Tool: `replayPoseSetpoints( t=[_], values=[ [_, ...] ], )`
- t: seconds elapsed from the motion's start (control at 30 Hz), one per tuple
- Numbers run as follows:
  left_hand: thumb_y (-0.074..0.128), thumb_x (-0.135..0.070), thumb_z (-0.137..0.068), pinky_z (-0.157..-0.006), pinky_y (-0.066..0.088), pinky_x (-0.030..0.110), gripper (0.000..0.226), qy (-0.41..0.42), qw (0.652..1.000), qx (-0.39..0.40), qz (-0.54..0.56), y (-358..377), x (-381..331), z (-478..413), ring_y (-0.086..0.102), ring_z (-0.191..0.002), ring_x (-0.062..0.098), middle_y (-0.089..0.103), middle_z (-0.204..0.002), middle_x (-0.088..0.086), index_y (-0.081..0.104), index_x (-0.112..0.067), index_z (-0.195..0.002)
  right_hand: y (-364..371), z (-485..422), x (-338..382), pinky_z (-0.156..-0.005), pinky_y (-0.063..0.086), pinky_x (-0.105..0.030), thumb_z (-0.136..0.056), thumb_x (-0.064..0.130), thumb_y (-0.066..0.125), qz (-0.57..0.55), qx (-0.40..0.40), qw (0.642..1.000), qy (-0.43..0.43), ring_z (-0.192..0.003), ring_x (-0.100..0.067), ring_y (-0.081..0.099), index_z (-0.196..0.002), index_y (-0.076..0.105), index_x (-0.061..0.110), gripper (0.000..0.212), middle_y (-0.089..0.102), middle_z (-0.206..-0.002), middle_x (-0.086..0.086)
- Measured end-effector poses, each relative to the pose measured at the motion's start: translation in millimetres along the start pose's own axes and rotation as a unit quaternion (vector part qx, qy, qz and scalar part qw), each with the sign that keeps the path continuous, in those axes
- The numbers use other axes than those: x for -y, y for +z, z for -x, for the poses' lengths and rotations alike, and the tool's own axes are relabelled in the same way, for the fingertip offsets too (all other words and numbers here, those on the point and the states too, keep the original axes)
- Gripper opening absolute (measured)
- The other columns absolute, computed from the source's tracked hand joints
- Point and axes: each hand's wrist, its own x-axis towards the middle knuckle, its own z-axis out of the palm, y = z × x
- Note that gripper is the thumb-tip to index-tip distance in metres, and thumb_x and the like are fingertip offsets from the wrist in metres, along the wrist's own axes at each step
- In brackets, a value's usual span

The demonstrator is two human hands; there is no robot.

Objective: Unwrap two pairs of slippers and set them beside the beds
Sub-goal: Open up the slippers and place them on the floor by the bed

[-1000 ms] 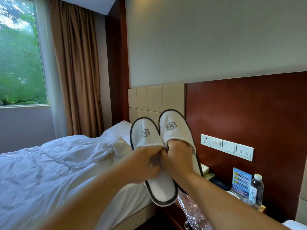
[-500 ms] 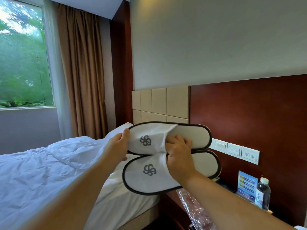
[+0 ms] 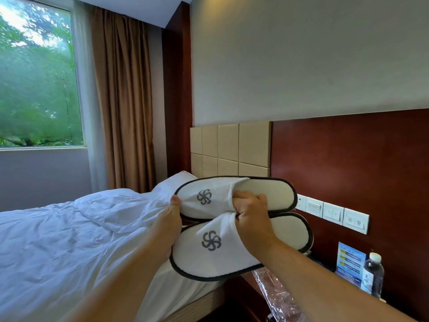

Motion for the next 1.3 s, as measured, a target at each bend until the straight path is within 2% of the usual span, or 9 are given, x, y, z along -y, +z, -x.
replayPoseSetpoints(
  t=[0.1, 0.27, 0.47, 0.57, 0.67, 0.8, 1.0, 1.13, 1.3],
  values=[
    [0.023, -0.067, -0.096, -0.108, 0.041, 0.049, 0.066, 0.001, 1.000, -0.002, -0.017, -5, 4, 0, 0.058, -0.119, 0.028, 0.063, -0.127, 0.010, 0.055, -0.022, -0.133, -1, 3, 5, -0.082, 0.033, -0.026, -0.085, -0.001, 0.056, -0.027, 0.004, 0.999, 0.023, -0.086, 0.004, 0.041, -0.084, 0.076, 0.013, 0.024, 0.069, -0.086, 0.008],
    [0.022, -0.066, -0.096, -0.110, 0.039, 0.047, 0.071, 0.030, 0.999, -0.020, -0.003, -19, 3, 3, 0.057, -0.120, 0.026, 0.063, -0.127, 0.009, 0.057, -0.018, -0.134, -4, 7, 36, -0.080, 0.037, -0.032, -0.065, -0.001, 0.050, -0.064, 0.015, 0.998, 0.007, -0.071, -0.017, 0.044, -0.052, 0.057, 0.005, 0.016, 0.058, -0.061, -0.002],
    [0.021, -0.063, -0.099, -0.104, 0.045, 0.045, 0.063, 0.061, 0.997, -0.036, 0.011, -37, 3, 11, 0.063, -0.108, 0.023, 0.069, -0.111, 0.006, 0.063, -0.022, -0.122, 2, -3, 49, -0.073, 0.047, -0.048, -0.069, -0.011, 0.054, -0.114, 0.037, 0.992, 0.041, -0.065, -0.035, 0.055, -0.063, 0.061, -0.012, 0.010, 0.064, -0.068, -0.022],
    [0.022, -0.062, -0.099, -0.103, 0.044, 0.038, 0.063, 0.084, 0.995, -0.051, -0.007, -58, 5, 11, 0.061, -0.110, 0.019, 0.069, -0.109, 0.000, 0.066, -0.022, -0.119, 11, 1, 71, -0.065, 0.047, -0.040, -0.065, -0.008, 0.052, -0.157, 0.045, 0.986, 0.029, -0.059, -0.040, 0.053, -0.057, 0.055, -0.011, 0.009, 0.061, -0.065, -0.023],
    [0.024, -0.064, -0.098, -0.090, 0.048, 0.034, 0.059, 0.089, 0.994, -0.058, 0.000, -83, 8, 8, 0.064, -0.099, 0.013, 0.071, -0.099, -0.005, 0.070, -0.027, -0.100, 22, 0, 92, -0.065, 0.030, -0.026, -0.060, -0.002, 0.049, -0.158, 0.047, 0.986, -0.011, -0.049, -0.025, 0.040, -0.043, 0.038, 0.005, 0.021, 0.049, -0.051, -0.008],
    [0.024, -0.064, -0.097, -0.062, 0.044, 0.027, 0.059, 0.078, 0.992, -0.096, -0.005, -106, 19, 5, 0.065, -0.075, 0.012, 0.071, -0.073, -0.004, 0.069, -0.028, -0.084, 44, -15, 94, -0.061, 0.039, -0.028, -0.064, -0.005, 0.048, -0.172, 0.105, 0.980, 0.002, -0.056, -0.033, 0.051, -0.050, 0.050, -0.003, 0.015, 0.065, -0.072, -0.016],
    [0.059, -0.042, -0.093, -0.073, 0.049, 0.031, 0.043, 0.056, 0.987, -0.112, -0.099, -139, 55, -9, 0.062, -0.097, 0.019, 0.057, -0.121, 0.001, 0.046, -0.026, -0.131, 91, -23, 75, -0.075, 0.034, -0.038, -0.070, 0.012, 0.050, 0.088, 0.141, 0.980, -0.109, -0.078, -0.027, 0.049, -0.059, 0.062, 0.017, 0.017, 0.044, -0.076, 0.003],
    [0.077, -0.021, -0.080, -0.107, 0.039, 0.041, 0.068, 0.270, 0.890, -0.075, -0.360, -154, 69, -14, 0.041, -0.129, 0.024, 0.037, -0.145, 0.000, 0.044, -0.032, -0.139, 133, -25, 58, -0.086, 0.031, -0.037, -0.081, 0.009, 0.051, 0.149, 0.242, 0.951, -0.118, -0.091, -0.027, 0.049, -0.084, 0.074, 0.022, 0.027, 0.041, -0.087, 0.002],
    [0.079, -0.024, -0.070, -0.113, 0.022, 0.043, 0.074, 0.412, 0.715, 0.070, -0.560, -146, 71, -21, 0.018, -0.145, 0.025, 0.027, -0.159, 0.004, 0.051, -0.027, -0.138, 180, -24, 54, -0.086, 0.030, -0.030, -0.088, 0.013, 0.048, 0.079, 0.315, 0.935, -0.140, -0.093, -0.021, 0.057, -0.074, 0.065, 0.030, 0.028, 0.060, -0.091, 0.007]
  ],
)
